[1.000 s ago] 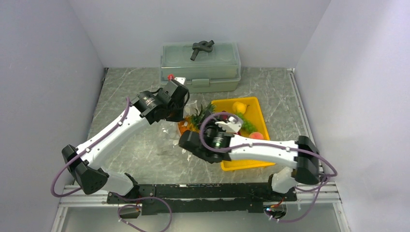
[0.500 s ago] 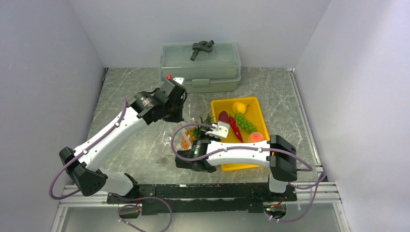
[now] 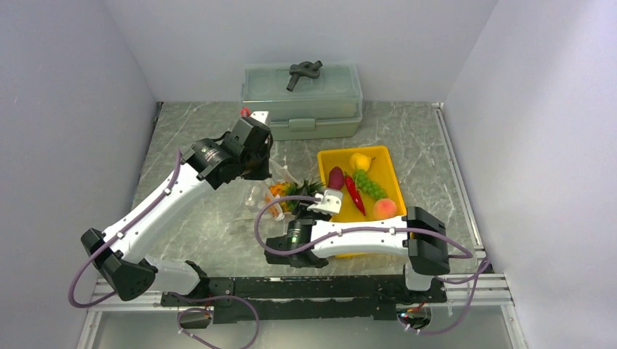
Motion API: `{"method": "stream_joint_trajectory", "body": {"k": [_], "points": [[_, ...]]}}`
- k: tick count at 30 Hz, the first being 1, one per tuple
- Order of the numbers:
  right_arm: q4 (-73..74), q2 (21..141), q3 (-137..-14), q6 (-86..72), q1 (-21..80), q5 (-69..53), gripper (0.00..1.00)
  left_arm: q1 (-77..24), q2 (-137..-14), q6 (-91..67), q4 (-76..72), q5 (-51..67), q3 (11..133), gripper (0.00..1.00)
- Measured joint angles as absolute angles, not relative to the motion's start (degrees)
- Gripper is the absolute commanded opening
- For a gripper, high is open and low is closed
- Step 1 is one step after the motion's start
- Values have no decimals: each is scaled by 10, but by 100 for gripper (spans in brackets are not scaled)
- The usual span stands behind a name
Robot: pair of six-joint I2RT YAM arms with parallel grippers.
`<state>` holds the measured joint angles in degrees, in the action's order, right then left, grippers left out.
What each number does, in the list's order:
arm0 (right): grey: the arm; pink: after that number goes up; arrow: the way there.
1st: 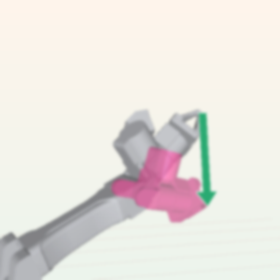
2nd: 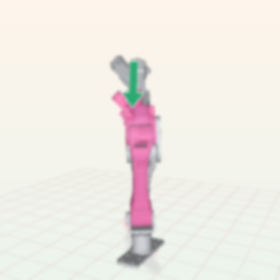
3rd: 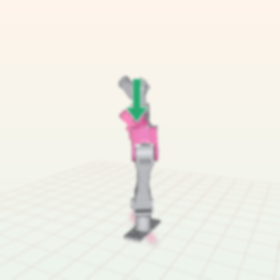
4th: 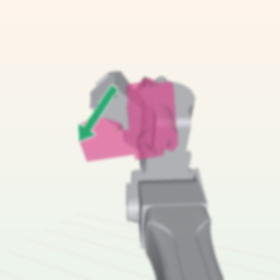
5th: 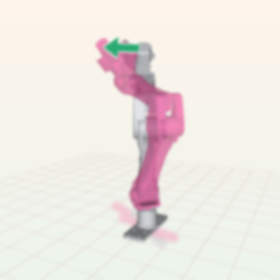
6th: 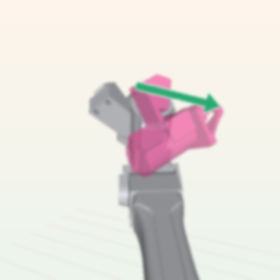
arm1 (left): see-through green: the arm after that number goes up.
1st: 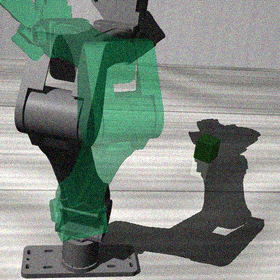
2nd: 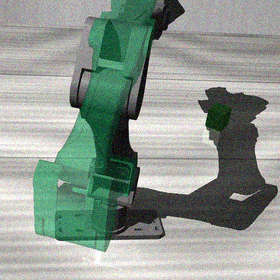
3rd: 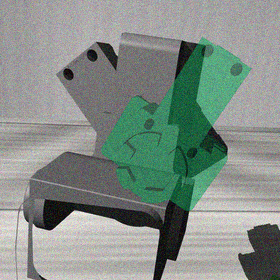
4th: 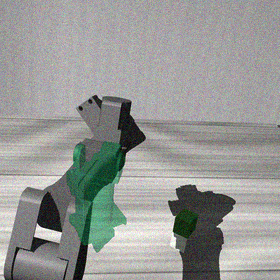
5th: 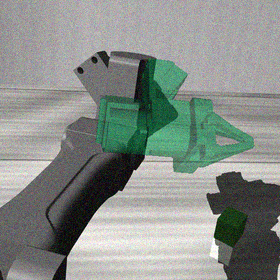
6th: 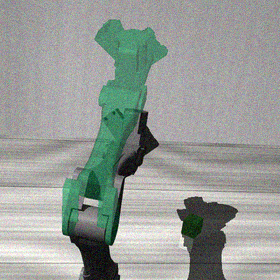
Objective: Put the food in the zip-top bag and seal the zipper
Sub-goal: Place the fake fruit in the zipper food storage bag.
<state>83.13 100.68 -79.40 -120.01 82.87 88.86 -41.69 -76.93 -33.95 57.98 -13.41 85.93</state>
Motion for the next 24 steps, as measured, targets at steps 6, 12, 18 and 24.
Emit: {"method": "stream_joint_trajectory", "body": {"k": [6, 12, 18, 24], "points": [[836, 994, -785, -1200, 843, 888, 55, -413, -762, -339, 573, -134, 850, 0], [838, 962, -784, -1200, 867, 888, 61, -413, -742, -337, 551, -134, 814, 0], [840, 927, -784, -1200, 888, 888, 65, -412, -713, -322, 526, -134, 780, 0], [841, 897, -784, -1200, 903, 888, 66, -411, -693, -300, 506, -128, 770, 0]]}}
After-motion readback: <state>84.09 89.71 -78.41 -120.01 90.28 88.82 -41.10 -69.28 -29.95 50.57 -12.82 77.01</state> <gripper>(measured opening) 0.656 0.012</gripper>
